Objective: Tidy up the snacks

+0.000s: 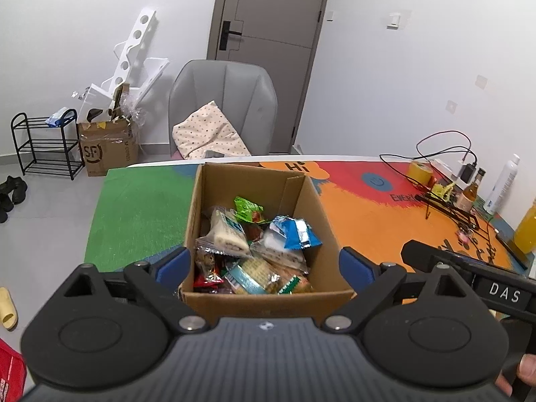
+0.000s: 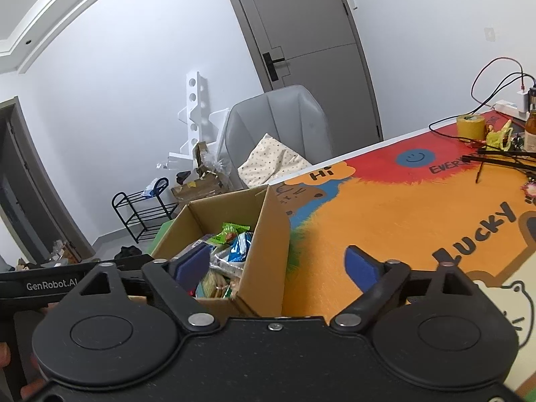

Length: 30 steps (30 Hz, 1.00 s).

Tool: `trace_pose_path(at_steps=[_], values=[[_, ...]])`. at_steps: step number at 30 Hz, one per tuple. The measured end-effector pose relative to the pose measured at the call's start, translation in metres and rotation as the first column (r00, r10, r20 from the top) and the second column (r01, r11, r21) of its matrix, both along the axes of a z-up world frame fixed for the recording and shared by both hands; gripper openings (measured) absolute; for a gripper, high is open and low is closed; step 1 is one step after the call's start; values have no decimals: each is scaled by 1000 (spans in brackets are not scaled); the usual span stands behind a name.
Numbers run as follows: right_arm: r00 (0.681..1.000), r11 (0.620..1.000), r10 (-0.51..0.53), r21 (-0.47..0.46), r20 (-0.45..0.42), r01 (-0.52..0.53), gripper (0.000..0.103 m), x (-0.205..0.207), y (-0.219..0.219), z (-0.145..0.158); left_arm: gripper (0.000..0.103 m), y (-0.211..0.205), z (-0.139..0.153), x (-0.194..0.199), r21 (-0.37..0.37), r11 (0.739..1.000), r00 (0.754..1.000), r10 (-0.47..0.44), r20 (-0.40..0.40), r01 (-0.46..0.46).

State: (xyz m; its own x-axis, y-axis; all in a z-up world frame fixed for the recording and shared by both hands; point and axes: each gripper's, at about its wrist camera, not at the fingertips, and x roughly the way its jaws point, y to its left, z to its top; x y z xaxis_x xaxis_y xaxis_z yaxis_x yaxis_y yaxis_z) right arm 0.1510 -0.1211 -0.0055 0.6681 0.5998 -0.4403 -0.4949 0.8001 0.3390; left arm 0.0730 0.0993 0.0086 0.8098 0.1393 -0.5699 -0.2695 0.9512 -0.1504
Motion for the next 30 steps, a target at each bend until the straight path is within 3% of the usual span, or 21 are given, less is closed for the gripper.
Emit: trace_pose_path(at_steps=[4,13,30], values=[[1000,1000,-10,-9,8,10,103,-10,-8,3,95,-4,2,-10,6,1000,1000,-19,6,19],[999,998,-51,-30,4,51,103,-29,-24,10,103,-17,7,-28,40,997,997,-69,23,68],[995,994,-101,-45,2,101,103,-60,-63,17,103,-28,9,-58,83,985,988,-152,7,150]])
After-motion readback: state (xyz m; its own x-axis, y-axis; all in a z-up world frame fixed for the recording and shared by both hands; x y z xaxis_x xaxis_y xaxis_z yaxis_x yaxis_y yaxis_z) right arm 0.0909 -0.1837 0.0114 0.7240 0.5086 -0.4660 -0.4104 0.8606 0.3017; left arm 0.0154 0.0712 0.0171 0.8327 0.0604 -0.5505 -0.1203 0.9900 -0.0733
